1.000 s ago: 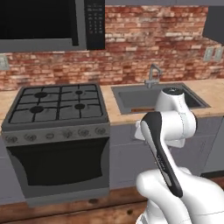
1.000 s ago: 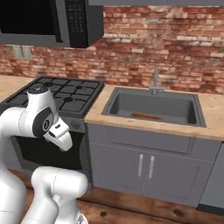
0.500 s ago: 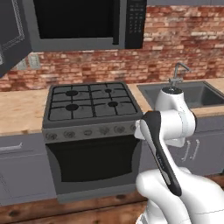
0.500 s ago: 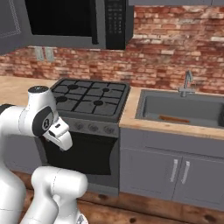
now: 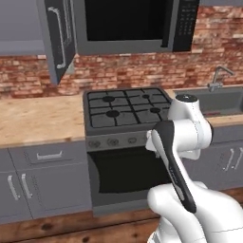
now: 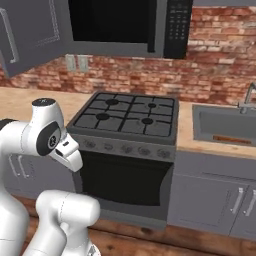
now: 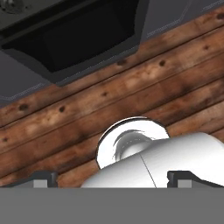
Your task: Move the cutting board and knife to the sink. Then move spray from the cabinet to the counter.
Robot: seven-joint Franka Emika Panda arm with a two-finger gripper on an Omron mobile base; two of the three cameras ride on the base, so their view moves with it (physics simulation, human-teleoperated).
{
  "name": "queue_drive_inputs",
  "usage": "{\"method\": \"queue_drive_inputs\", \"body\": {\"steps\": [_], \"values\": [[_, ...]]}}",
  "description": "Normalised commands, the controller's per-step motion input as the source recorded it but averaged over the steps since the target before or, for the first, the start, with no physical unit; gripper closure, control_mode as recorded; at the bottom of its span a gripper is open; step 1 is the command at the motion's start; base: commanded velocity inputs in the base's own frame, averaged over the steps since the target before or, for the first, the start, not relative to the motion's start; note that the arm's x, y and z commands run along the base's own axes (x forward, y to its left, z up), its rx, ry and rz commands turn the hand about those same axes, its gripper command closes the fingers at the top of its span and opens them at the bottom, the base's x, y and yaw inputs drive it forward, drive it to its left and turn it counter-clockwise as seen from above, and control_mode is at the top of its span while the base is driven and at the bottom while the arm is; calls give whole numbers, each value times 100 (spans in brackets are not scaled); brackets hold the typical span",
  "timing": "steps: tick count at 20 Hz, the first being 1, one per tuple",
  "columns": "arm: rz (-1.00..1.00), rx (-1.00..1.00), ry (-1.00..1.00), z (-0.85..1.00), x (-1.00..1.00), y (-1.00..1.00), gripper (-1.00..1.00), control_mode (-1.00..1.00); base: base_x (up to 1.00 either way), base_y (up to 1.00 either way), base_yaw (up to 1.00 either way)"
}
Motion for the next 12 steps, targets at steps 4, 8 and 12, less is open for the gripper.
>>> {"method": "queue_drive_inputs", "body": {"steps": [4,8,12], "values": [[0,0,0,0,0,0,-100,100,-17,64,0],[0,0,0,0,0,0,-100,100,-11,72,0],[0,0,0,0,0,0,-100,100,0,82,0]]}}
